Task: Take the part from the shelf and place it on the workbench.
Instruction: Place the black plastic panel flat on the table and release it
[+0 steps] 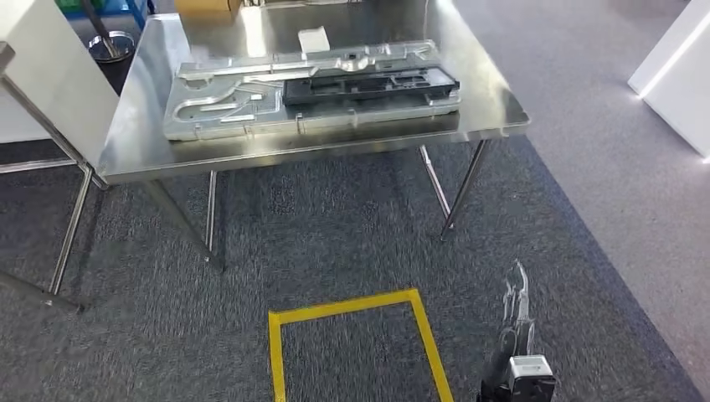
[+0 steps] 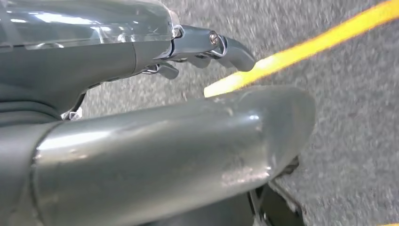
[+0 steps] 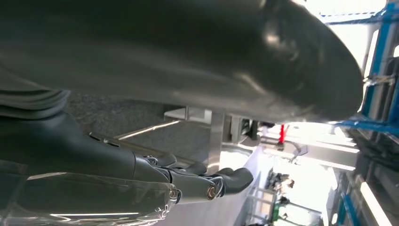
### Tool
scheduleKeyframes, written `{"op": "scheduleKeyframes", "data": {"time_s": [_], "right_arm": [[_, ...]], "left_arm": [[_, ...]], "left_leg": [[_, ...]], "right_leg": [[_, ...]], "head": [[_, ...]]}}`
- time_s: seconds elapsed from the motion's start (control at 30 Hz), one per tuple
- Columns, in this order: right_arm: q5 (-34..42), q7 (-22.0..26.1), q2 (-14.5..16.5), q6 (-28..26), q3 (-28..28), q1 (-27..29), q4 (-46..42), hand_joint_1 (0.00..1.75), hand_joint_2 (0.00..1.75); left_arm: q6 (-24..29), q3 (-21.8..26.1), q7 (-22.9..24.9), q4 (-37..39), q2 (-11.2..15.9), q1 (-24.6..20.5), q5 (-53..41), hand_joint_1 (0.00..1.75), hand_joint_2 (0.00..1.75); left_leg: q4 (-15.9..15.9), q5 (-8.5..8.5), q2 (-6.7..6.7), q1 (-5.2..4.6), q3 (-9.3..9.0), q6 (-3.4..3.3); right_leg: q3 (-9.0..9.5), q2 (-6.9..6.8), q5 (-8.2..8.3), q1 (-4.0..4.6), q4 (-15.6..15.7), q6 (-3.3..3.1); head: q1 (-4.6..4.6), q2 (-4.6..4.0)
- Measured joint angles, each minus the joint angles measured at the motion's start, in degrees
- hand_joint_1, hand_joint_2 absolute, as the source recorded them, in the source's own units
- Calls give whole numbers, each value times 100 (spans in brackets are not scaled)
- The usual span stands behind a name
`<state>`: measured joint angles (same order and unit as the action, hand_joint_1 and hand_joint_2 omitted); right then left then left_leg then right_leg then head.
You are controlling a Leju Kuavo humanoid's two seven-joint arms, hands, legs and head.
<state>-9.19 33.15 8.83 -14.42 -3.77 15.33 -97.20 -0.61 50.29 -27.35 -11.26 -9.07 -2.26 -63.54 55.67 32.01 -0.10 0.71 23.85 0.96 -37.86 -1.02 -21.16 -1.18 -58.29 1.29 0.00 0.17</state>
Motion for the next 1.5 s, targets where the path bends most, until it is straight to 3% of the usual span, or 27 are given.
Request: {"op": "scheduleKeyframes", "data": {"time_s": [0.03,0.07,0.1,0.13,0.2,0.23,0.3,0.33,0.4,0.47,0.5,0.57,0.63,0.7,0.73,0.77,0.8,0.87,0.93,0.97,1.0,1.1,1.13,1.23,1.3,1.43,1.5], "right_arm": [[11,-8,8,26,17,-14,30,0,0],[22,-17,13,46,28,-30,62,0,0],[31,-25,15,52,34,-49,97,0,0],[41,-35,15,47,36,-75,135,0,0],[89,-74,11,51,36,-139,212,0,0],[130,-99,2,70,36,-176,257,0,0],[213,-143,-26,123,36,-249,343,0,0],[239,-157,-42,141,37,-285,376,0,0],[261,-171,-60,152,37,-353,414,0,0],[263,-174,-67,157,36,-416,438,0,0],[263,-174,-70,167,36,-437,451,0,0],[266,-166,-75,223,24,-456,490,0,0],[349,-166,-78,350,-33,-467,529,0,0],[528,-206,-77,499,-115,-474,567,0,0],[608,-231,-76,553,-148,-473,587,0,0],[656,-247,-77,582,-169,-473,609,0,0],[680,-255,-76,596,-185,-473,630,0,0],[697,-259,-77,608,-208,-474,662,0,0],[705,-261,-77,619,-223,-479,678,0,0],[709,-262,-77,623,-228,-483,682,0,0],[713,-265,-77,626,-231,-488,686,0,0],[720,-273,-77,628,-233,-495,696,0,0],[721,-274,-77,628,-233,-495,700,0,0],[722,-274,-77,628,-233,-495,714,0,0],[722,-274,-76,628,-233,-495,725,0,0],[569,-331,-78,474,-242,-503,756,0,175],[351,-269,-95,322,-266,-506,781,0,175]], "left_arm": [[9,1,71,0,0,-1,-13,0,0],[22,3,159,0,2,-5,-21,0,0],[35,4,243,0,7,-10,-33,0,0],[70,6,330,0,11,-14,-48,0,0],[305,13,578,0,-5,-22,-75,0,0],[513,19,737,0,-45,-26,-89,0,0],[892,32,983,0,-162,-40,-117,0,0],[991,35,1032,0,-216,-51,-128,0,0],[1049,38,1069,0,-300,-73,-136,0,0],[1066,40,1100,0,-369,-88,-145,0,0],[1047,41,1111,0,-389,-94,-161,0,0],[884,40,1087,0,-389,-100,-230,0,0],[550,34,988,0,-299,-93,-319,0,0],[246,17,887,0,-168,-80,-397,0,0],[157,5,860,0,-112,-73,-425,0,0],[116,-5,846,0,-67,-67,-440,0,0],[101,-14,840,0,-30,-62,-446,0,0],[98,-22,835,0,30,-56,-459,0,0],[103,-25,830,0,73,-60,-474,0,0],[104,-25,827,0,85,-64,-479,0,0],[104,-26,824,0,90,-65,-481,0,0],[104,-26,816,0,98,-47,-482,0,0],[104,-26,815,0,101,-41,-482,0,0],[103,-28,814,0,102,-38,-482,0,0],[103,-28,814,0,103,-37,-482,0,0],[355,-28,938,0,83,-37,-462,0,0],[768,-27,1100,0,-13,-37,-468,0,0]], "left_leg": [[21,-48,17,-1,46,-60],[23,-110,31,-3,98,-115],[18,-181,49,-4,163,-174],[14,-257,65,-7,243,-220],[25,-398,78,-37,425,-270],[37,-471,82,-54,522,-280],[81,-607,87,-89,731,-286],[107,-666,84,-104,829,-281],[160,-760,73,-126,976,-257],[193,-852,73,-136,1049,-204],[195,-894,75,-136,1074,-172],[229,-891,70,-122,1138,-103],[542,-542,52,-106,1267,-39],[1230,-22,45,-80,1470,17],[1566,114,45,-67,1548,41],[1767,107,45,-56,1560,58],[1764,-12,46,-44,1474,69],[1143,-300,46,-27,992,63],[373,-331,43,-37,490,25],[163,-286,41,-45,382,-3],[85,-261,42,-49,364,-24],[47,-273,49,-57,396,-72],[49,-283,49,-70,400,-90],[60,-314,53,-91,429,-139],[68,-324,54,-96,444,-153],[78,-326,54,-100,454,-156],[80,-325,56,-103,460,-156]], "right_leg": [[-5,2,34,-14,5,37],[-34,12,-41,-27,-40,67],[-81,22,-227,-41,-164,88],[-149,32,-521,-50,-400,101],[-289,43,-1106,-43,-1103,115],[-315,46,-1213,-37,-1426,118],[-150,49,-1026,-23,-1610,95],[74,52,-865,-10,-1407,63],[720,64,-804,39,-593,-33],[1154,73,-967,90,79,-101],[1209,73,-1012,107,230,-118],[1149,60,-952,89,287,-169],[1054,43,-842,60,317,-240],[924,34,-739,66,303,-273],[853,29,-691,69,289,-271],[779,23,-648,70,270,-264],[708,19,-612,69,243,-253],[586,17,-561,64,173,-221],[505,14,-528,76,101,-172],[481,10,-509,84,79,-143],[462,7,-518,98,66,-143],[442,9,-524,108,62,-287],[441,12,-487,101,70,-293],[437,20,-391,82,105,-161],[431,22,-369,78,117,-129],[423,22,-359,76,120,-110],[416,22,-358,72,122,-96]], "head": [[-7,-1],[-9,-1],[1,0],[10,0],[32,-1],[34,-1],[36,-1],[35,0],[34,0],[31,0],[29,-1],[33,-1],[21,0],[3,-1],[1,-1],[1,-1],[0,-1],[-2,-1],[0,-1],[1,-1],[7,-1],[23,-1],[25,-1],[26,-1],[26,-1],[25,-2],[24,-2]]}}
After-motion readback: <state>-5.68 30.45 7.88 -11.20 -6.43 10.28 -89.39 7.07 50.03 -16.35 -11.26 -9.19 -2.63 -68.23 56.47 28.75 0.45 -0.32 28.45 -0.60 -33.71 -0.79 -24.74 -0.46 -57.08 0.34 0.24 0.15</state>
